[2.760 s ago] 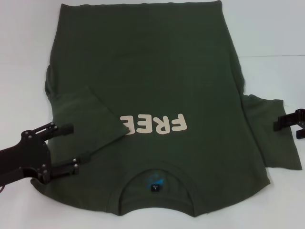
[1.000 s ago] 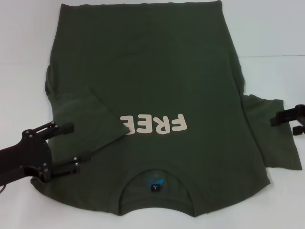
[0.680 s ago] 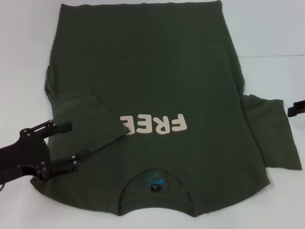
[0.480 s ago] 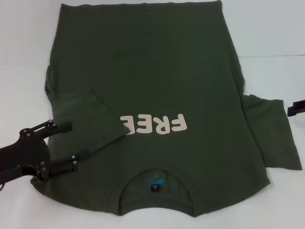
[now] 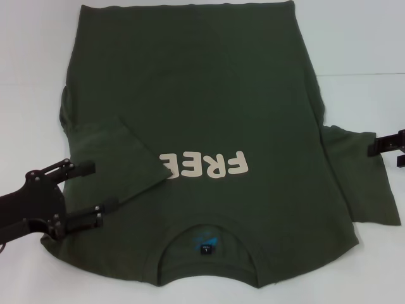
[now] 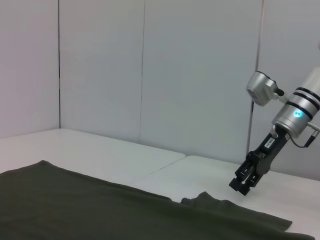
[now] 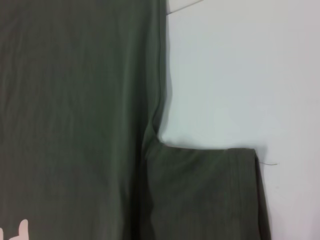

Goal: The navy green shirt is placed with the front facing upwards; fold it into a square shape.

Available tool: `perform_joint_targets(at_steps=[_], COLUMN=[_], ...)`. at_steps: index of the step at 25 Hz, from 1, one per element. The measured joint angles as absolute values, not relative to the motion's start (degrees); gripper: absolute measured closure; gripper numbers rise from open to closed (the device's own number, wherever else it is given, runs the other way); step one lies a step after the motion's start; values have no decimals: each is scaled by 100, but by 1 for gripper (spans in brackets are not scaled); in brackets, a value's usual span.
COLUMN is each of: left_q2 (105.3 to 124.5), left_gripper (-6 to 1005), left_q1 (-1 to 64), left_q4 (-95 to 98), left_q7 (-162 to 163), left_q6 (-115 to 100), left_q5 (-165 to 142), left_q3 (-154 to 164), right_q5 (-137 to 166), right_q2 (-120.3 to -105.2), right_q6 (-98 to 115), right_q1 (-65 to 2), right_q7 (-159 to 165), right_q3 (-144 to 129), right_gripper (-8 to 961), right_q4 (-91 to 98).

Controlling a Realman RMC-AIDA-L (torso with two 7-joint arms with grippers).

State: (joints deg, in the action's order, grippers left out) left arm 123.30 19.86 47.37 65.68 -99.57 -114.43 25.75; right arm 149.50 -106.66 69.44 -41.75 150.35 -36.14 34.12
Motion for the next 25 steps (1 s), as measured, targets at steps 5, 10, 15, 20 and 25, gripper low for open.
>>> perform_joint_targets(at_steps=[5,10,15,20,25], left_q2=[12330,12330,12330,12330,12330], left_gripper=[164,164,164,165,165], left_q1=[1986,1991,1994,1991,1988], left_q4=[4729,4728,4728,4728,4728], left_q7=[6560,6558,6557,6556,6557], left_q6=[-9939,-9933,-9931,-9931,-9934], left_q5=[-11443,-11443,-11443,-11443,-11443], left_q3=[2575,2575,2575,2575,2581], right_q5=[14950,14951,14950,14950,14952], right_q2=[-10718,-10743,-10750,-10772,-10815], right_q6=[6861,6780,6733,6668,6645], right_q1=[-4173,-4169,-4139,-4134,-4134], right_q7=[14973,14933,14896,14869,14868], right_q3=[-3620,-3626,-3638,-3663,-3711], right_gripper=[116,116,116,117,117], right_q4=[3338,3265,3256,3177,3172])
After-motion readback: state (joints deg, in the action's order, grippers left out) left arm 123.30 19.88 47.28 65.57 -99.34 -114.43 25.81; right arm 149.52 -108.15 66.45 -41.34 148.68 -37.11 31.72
